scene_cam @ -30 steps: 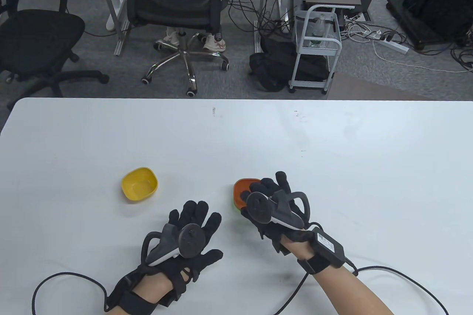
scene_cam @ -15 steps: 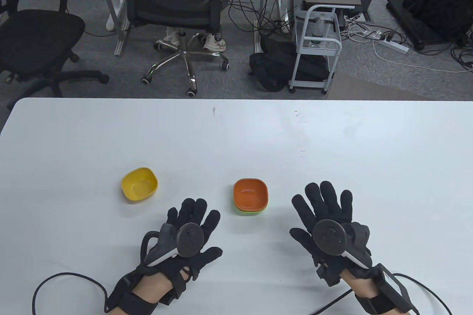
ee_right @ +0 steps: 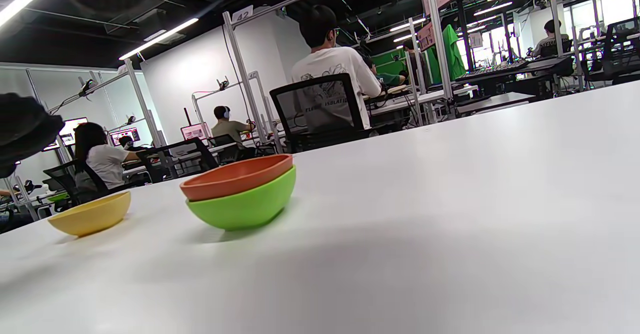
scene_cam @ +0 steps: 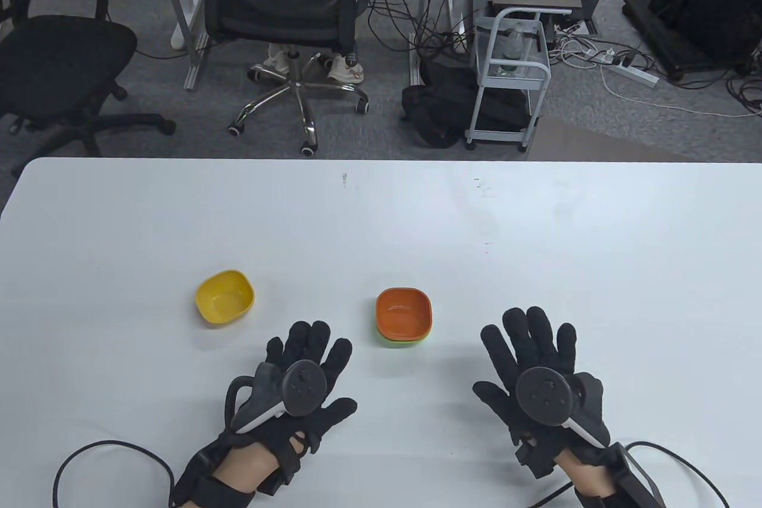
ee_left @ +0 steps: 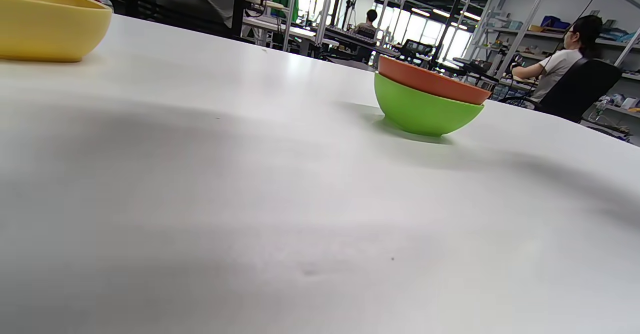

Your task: Nest small dish into small dish

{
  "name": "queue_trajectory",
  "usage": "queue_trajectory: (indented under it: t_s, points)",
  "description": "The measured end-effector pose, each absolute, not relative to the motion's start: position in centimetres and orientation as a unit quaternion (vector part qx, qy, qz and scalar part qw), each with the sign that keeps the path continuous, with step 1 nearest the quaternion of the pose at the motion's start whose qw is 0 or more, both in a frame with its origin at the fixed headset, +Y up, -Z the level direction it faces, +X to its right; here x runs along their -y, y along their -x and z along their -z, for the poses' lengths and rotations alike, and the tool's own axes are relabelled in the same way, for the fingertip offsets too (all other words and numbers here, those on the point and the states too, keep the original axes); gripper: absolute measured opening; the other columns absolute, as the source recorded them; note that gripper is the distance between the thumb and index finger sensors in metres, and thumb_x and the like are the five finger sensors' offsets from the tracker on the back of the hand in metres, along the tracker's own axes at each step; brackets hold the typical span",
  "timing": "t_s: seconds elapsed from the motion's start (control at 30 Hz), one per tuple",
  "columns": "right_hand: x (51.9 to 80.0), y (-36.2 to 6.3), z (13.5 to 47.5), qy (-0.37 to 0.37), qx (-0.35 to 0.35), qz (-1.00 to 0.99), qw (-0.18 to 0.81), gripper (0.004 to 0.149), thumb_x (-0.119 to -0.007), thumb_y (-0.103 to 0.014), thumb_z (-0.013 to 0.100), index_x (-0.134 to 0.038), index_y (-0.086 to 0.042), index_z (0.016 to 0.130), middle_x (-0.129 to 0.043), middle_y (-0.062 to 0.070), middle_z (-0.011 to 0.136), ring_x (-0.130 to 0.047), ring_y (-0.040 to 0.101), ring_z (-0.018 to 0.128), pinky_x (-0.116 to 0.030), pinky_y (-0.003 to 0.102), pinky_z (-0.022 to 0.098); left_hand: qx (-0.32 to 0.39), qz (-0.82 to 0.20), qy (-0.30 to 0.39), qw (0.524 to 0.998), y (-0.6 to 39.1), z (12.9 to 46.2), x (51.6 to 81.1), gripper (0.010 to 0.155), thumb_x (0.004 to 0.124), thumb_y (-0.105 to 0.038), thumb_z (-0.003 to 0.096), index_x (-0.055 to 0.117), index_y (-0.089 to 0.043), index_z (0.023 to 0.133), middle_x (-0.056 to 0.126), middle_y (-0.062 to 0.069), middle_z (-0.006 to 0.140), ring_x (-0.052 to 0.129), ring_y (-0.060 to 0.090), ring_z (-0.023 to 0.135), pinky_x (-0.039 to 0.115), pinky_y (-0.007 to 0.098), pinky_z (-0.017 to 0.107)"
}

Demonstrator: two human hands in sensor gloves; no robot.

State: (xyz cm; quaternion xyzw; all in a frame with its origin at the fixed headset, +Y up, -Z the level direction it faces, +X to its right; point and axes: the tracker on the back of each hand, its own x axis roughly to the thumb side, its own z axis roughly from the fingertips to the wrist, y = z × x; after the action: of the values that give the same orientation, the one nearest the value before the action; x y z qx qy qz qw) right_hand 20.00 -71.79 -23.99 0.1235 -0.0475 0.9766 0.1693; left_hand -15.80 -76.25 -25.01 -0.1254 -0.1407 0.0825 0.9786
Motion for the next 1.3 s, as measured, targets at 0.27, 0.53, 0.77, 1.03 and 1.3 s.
queue_trajectory:
  t_s: [0.27,0.53,0.77,1.03,1.3]
  points:
    - [71.8,-19.8,24.0,-0.128,0.046,-0.976,0.167,0.079,-0.074,-0.06,0.031,-0.028,-0.044,0.094,-0.002,-0.007,0.108,-0.001,0.033,0.106,0.005,0.063,0.068,0.061,0.005,0.109,0.992,18.5,30.9,73.1,0.078,0.06,-0.074,0.0317,0.013,-0.062,0.093,0.002,-0.02,0.113,-0.002,0.015,0.111,0.01,0.053,0.079]
    - [72.0,-19.9,24.1,-0.128,0.039,-0.978,0.162,0.079,-0.073,-0.06,0.031,-0.029,-0.044,0.094,-0.002,-0.007,0.108,-0.001,0.033,0.106,0.004,0.064,0.068,-0.118,-0.125,0.074,0.982,25.8,37.2,74.7,0.076,0.061,-0.071,0.0328,0.022,-0.057,0.096,0.007,-0.018,0.114,0.003,0.018,0.112,0.005,0.054,0.077]
    - [72.0,-19.8,24.0,-0.134,0.032,-0.977,0.164,0.079,-0.073,-0.06,0.031,-0.029,-0.044,0.094,-0.003,-0.006,0.109,-0.002,0.034,0.106,0.004,0.064,0.068,-0.158,-0.105,0.145,0.971,29.1,37.1,78.6,0.077,0.061,-0.07,0.0332,0.018,-0.057,0.096,0.003,-0.018,0.113,-0.003,0.017,0.11,0.005,0.054,0.077]
    - [72.1,-19.8,24.1,-0.134,0.029,-0.976,0.17,0.079,-0.073,-0.06,0.031,-0.03,-0.043,0.095,-0.006,-0.006,0.109,-0.003,0.034,0.106,0.004,0.064,0.068,-0.177,-0.105,0.173,0.963,29.9,37.1,79.8,0.076,0.061,-0.069,0.0335,0.023,-0.053,0.097,0.002,-0.018,0.112,-0.006,0.016,0.108,0.004,0.053,0.077]
    - [72.2,-19.7,24.1,-0.132,0.024,-0.977,0.168,0.078,-0.073,-0.06,0.031,-0.03,-0.043,0.095,-0.006,-0.006,0.109,-0.003,0.034,0.106,0.004,0.064,0.068,-0.181,-0.103,0.188,0.96,30.0,37.3,80.7,0.062,0.062,-0.062,0.0359,0.05,-0.048,0.095,0.009,-0.019,0.113,-0.004,0.015,0.109,0.006,0.052,0.077]
